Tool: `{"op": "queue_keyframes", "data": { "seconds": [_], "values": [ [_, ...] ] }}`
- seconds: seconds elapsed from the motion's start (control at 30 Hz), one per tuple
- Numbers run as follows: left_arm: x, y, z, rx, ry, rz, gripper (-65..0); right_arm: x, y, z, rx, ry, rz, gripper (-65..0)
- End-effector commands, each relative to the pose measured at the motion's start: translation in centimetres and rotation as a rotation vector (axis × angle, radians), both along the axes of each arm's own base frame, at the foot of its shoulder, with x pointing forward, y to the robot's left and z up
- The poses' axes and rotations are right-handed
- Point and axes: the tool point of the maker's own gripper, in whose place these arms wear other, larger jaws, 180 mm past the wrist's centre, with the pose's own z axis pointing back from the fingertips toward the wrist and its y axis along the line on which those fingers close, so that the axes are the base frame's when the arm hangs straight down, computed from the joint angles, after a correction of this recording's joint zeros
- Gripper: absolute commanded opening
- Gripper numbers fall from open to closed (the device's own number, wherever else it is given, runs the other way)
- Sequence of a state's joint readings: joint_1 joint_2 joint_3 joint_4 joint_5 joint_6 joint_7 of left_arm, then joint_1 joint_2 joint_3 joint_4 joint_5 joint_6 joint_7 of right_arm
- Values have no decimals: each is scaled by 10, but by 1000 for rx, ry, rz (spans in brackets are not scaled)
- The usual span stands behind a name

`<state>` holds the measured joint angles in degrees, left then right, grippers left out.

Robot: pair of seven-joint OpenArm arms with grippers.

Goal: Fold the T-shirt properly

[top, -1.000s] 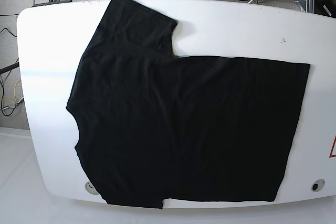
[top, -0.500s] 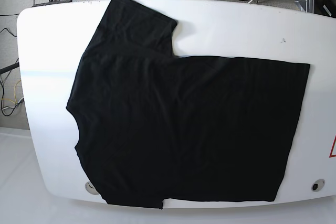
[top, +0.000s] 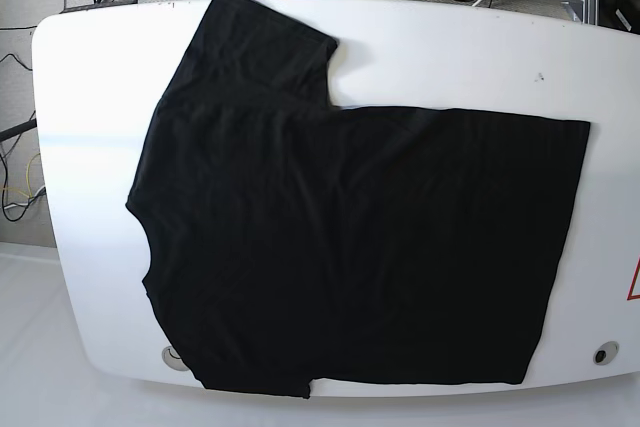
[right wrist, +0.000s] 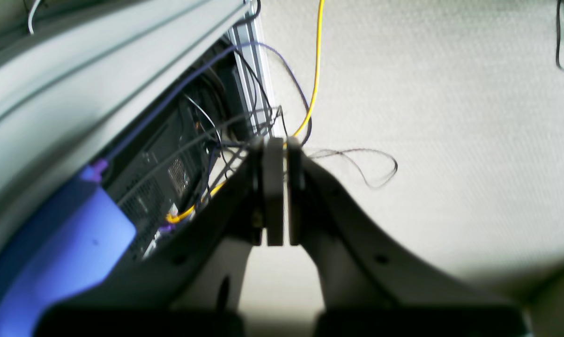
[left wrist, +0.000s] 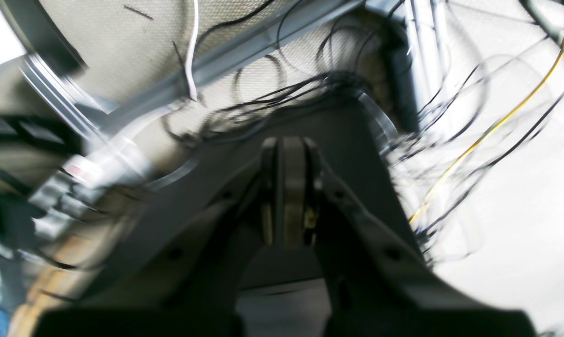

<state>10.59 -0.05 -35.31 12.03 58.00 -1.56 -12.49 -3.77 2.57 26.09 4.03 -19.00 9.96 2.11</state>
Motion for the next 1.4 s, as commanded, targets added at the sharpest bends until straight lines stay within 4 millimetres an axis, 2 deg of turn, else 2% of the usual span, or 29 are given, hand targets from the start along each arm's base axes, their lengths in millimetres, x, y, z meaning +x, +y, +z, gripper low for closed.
{"op": "queue_keyframes", "data": {
  "seconds": [0.0, 0.2, 0.27, 0.53, 0.6, 0.87, 1.27, 1.37],
  "values": [
    [-21, 6, 3, -1, 19, 33, -650, -24, -9, 2, -16, 22, -15, -650],
    [-34, 11, 6, -5, 25, 61, -650, -35, -24, 6, -44, -5, -38, -650],
    [-38, 13, 6, 0, 36, 42, -650, -32, -31, 7, -55, -27, -41, -650],
    [-52, 13, 8, 5, 65, -33, -650, -45, -37, 10, -64, -17, -24, -650],
    [-68, 14, 11, -7, 81, -57, -650, -54, -35, 11, -52, -3, -50, -650],
    [-73, 22, 16, -1, 56, -53, -650, -57, -41, 14, -48, -27, -65, -650],
    [-74, 62, 32, 76, -1, 28, -650, -69, -58, 21, -72, -23, -39, -650],
    [-78, 79, 41, 103, -14, 20, -650, -80, -70, 26, -94, -5, -43, -650]
  ]
}}
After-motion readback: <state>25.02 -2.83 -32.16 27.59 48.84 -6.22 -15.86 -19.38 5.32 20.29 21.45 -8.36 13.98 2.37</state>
